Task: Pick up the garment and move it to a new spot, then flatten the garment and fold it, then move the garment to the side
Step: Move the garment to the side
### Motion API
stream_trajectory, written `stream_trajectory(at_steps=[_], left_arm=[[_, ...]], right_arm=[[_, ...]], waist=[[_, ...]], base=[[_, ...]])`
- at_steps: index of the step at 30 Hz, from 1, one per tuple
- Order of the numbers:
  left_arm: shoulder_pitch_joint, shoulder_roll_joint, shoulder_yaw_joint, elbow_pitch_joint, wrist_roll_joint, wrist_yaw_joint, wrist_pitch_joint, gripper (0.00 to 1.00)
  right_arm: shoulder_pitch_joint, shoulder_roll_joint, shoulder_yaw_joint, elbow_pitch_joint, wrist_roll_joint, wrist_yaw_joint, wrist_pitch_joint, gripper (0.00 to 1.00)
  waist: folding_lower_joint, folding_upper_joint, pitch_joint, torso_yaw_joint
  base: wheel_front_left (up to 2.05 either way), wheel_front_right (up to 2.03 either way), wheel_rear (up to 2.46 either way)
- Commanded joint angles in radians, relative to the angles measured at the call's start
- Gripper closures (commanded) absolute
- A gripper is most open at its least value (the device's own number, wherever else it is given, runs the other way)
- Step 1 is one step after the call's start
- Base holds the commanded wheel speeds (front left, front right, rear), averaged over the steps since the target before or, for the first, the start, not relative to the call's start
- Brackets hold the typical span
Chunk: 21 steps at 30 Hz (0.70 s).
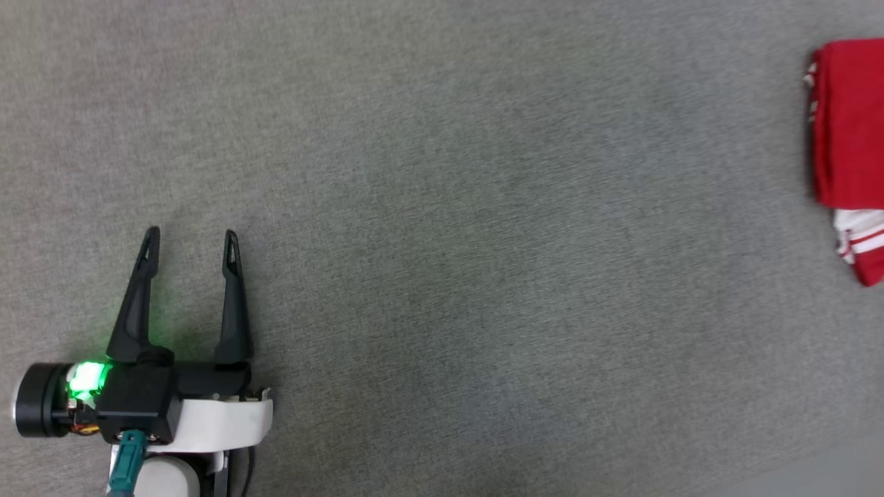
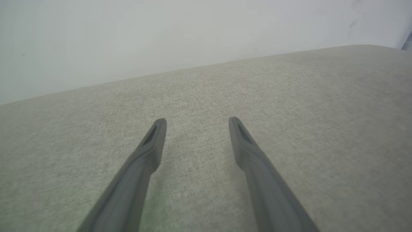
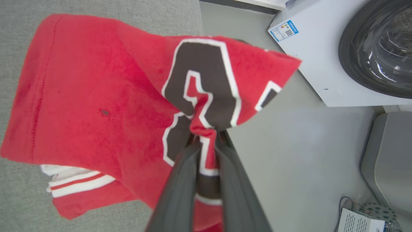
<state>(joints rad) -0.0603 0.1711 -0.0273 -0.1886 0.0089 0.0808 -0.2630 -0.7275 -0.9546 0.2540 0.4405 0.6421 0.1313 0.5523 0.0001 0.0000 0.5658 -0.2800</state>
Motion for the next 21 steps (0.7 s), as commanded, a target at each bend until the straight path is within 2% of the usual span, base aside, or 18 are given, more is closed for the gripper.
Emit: stream_trajectory(at_steps=[1, 7, 8, 9, 14, 16, 21], left_arm=[[-0.014, 0.003, 0.002, -0.001, 0.0, 0.007, -0.002, 0.0], [-0.039, 0.008, -0.002, -0.007, -0.009, 0.009, -0.001, 0.0], [-0.039, 0.005, -0.004, -0.005, -0.011, 0.011, -0.001, 0.0], [-0.038, 0.001, -0.006, -0.005, -0.011, 0.013, -0.001, 0.0], [-0.013, -0.021, -0.014, 0.009, -0.023, 0.017, -0.002, 0.0], [-0.002, -0.033, -0.017, 0.016, -0.027, 0.021, -0.002, 0.0], [0.034, -0.06, -0.021, 0.038, -0.035, 0.026, -0.002, 0.0]], right_arm=[[-0.019, 0.005, -0.009, 0.012, -0.002, -0.001, -0.008, 1.0], [-0.04, 0.057, -0.012, 0.121, -0.079, -0.001, -0.067, 1.0], [-0.044, 0.065, -0.012, 0.137, -0.083, -0.001, -0.067, 0.58], [-0.051, 0.066, -0.014, 0.143, -0.097, -0.001, -0.082, 0.0], [-0.071, 0.054, -0.032, 0.197, -0.185, -0.001, -0.17, 0.0], [-0.089, 0.043, -0.052, 0.202, -0.241, -0.001, -0.25, 0.0], [-0.095, 0.082, -0.137, 0.232, -0.38, -0.001, -0.483, 0.0]], waist=[[-0.0001, 0.0, 0.02, 0.009], [-0.0001, 0.0, 0.027, 0.022], [-0.0001, 0.0, 0.016, 0.025], [-0.0001, 0.0, 0.005, 0.03], [-0.0001, 0.0, -0.08, 0.06], [-0.0001, 0.0, -0.116, 0.075], [-0.0001, 0.0, -0.21, 0.121]], base=[[0.0, 0.0, 0.0], [0.0, 0.0, 0.0], [0.0, 0.0, 0.0], [0.0, 0.0, 0.0], [0.0, 0.0, 0.0], [0.0, 0.0, 0.0], [0.0, 0.0, 0.0]])
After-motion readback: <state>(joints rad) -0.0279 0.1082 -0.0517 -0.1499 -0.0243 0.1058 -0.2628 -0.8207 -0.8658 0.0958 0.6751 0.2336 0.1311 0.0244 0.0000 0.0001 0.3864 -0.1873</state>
